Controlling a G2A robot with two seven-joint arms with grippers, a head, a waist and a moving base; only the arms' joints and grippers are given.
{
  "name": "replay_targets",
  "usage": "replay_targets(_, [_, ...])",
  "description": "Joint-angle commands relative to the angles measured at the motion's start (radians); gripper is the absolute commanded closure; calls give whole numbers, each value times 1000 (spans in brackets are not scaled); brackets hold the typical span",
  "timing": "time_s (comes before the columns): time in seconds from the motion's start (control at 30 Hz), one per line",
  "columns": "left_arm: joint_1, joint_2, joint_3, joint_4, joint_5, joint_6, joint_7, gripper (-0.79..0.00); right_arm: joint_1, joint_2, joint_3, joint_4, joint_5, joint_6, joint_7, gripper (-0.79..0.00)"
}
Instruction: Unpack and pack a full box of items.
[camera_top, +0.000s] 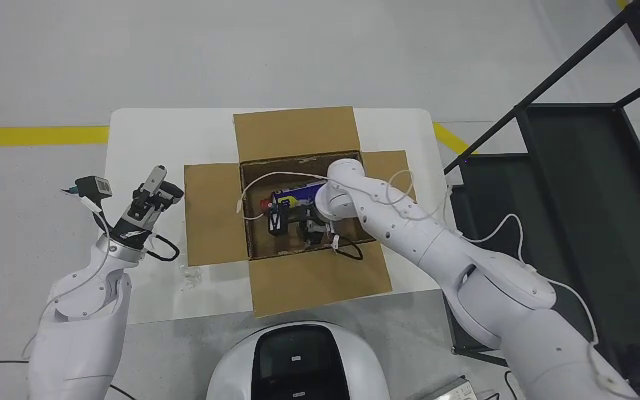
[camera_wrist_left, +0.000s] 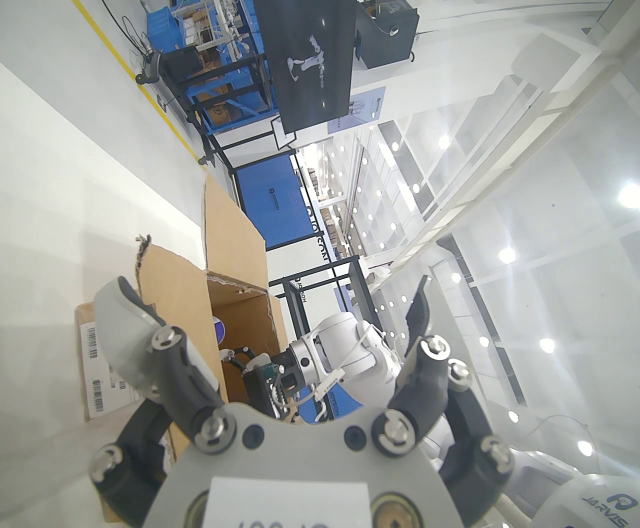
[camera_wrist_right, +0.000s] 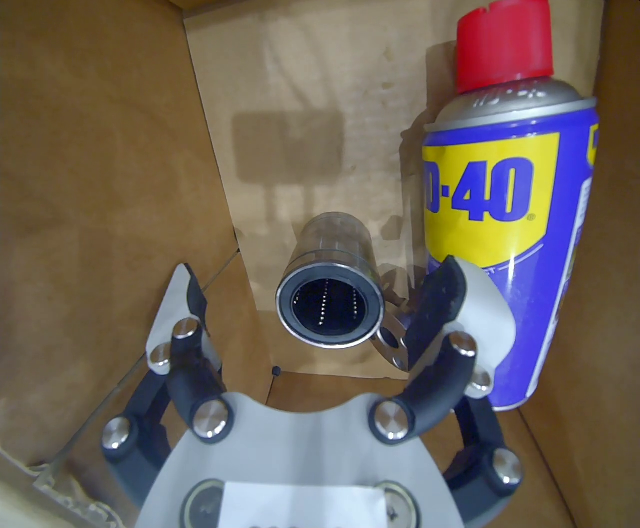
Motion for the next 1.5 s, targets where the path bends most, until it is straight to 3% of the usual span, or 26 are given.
replay_targets(0.0, [0,0,0,0,0,0,0,-785,-3,2,3,-2,-1,-1,-1,-480])
replay_targets(0.07, [0,0,0,0,0,0,0,-785,-6,3,5,-3,-2,-2,-2,-369])
replay_targets(0.17, [0,0,0,0,0,0,0,-785,-9,3,6,-1,-4,-2,-7,-274])
replay_targets(0.2, [0,0,0,0,0,0,0,-785,-9,3,7,-1,-6,-2,-8,-212])
replay_targets(0.27, [0,0,0,0,0,0,0,-785,-10,3,7,-1,-8,-1,-12,0])
replay_targets(0.57, [0,0,0,0,0,0,0,-785,-10,18,29,-103,-45,12,18,0])
replay_targets(0.77, [0,0,0,0,0,0,0,-785,-46,63,96,-295,-33,32,124,0])
replay_targets(1.03, [0,0,0,0,0,0,0,-785,-101,138,154,-500,13,67,159,0])
replay_targets(1.47, [0,0,0,0,0,0,0,-785,-105,143,157,-508,23,63,155,0])
